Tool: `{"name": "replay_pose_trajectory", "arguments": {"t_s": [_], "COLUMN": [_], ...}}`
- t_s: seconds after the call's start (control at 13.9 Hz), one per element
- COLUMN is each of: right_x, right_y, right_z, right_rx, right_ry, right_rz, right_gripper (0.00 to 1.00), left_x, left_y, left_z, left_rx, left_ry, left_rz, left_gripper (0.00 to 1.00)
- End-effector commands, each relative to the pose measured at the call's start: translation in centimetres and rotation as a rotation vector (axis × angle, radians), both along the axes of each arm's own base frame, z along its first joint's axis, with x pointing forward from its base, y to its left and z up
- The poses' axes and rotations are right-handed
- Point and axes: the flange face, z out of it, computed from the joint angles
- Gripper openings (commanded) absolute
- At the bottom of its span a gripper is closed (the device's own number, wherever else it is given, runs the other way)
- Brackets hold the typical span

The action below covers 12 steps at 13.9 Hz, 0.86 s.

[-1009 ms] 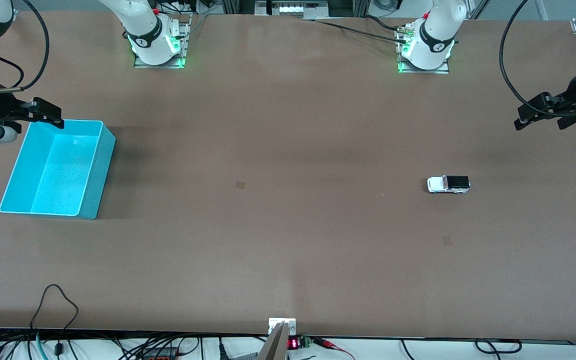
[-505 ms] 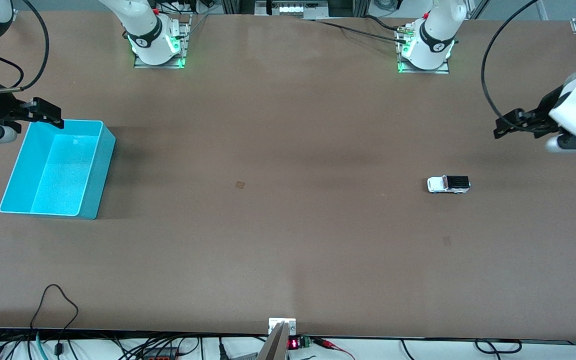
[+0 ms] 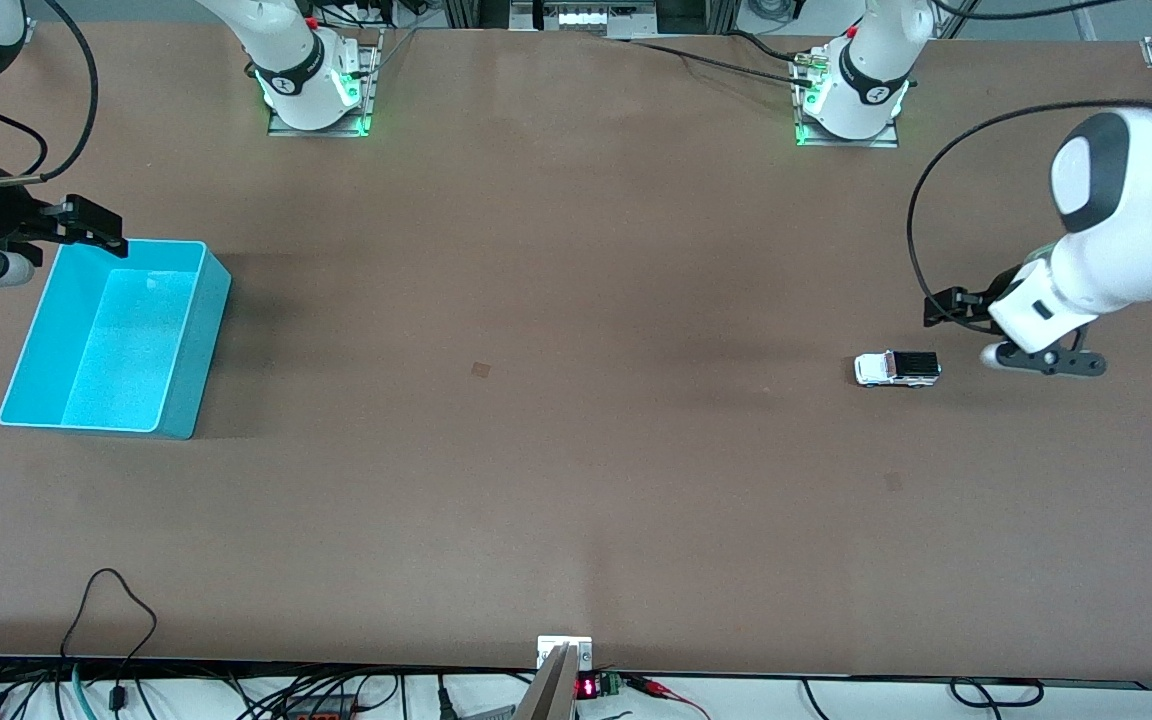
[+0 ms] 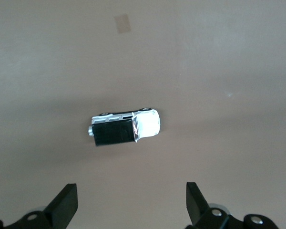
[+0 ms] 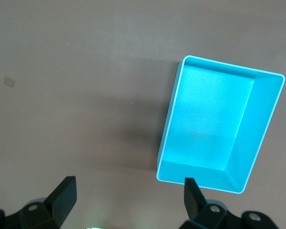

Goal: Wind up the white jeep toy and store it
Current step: 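Move the left gripper over the white toy jeep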

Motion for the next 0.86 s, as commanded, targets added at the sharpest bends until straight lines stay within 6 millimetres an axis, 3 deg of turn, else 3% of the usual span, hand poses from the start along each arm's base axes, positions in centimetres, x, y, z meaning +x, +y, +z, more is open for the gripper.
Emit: {"name": "replay_pose_trajectory", "arguments": {"t_s": [0.0,0.14,0.58,0.79], "right_x": [-0.2,-0.2,-0.2,-0.2], "right_y": [0.0,0.0,-0.1,0.0], "right_z": [0.5,0.5,0.5,0.5], "right_rx": [0.018,0.018,0.018,0.018], "right_ry": [0.003,0.003,0.003,0.001], "right_rz": [-0.019,-0.019,-0.020,-0.020], "right_gripper": [1.00,1.00,1.00,1.00], "left_x": [-0.2,-0.2,-0.4,-0.2], "left_y": [0.7,1.7,2.9,3.2], "left_z": [-2.8,-4.4,-6.9,-7.2], "left_rx": [-0.012,-0.046,-0.165,-0.188], "left_ry": [0.000,0.010,0.016,-0.015], "left_rz": [-0.150,-0.322,-0.861,-1.049], "left_gripper": [1.00,1.00,1.00,1.00]}}
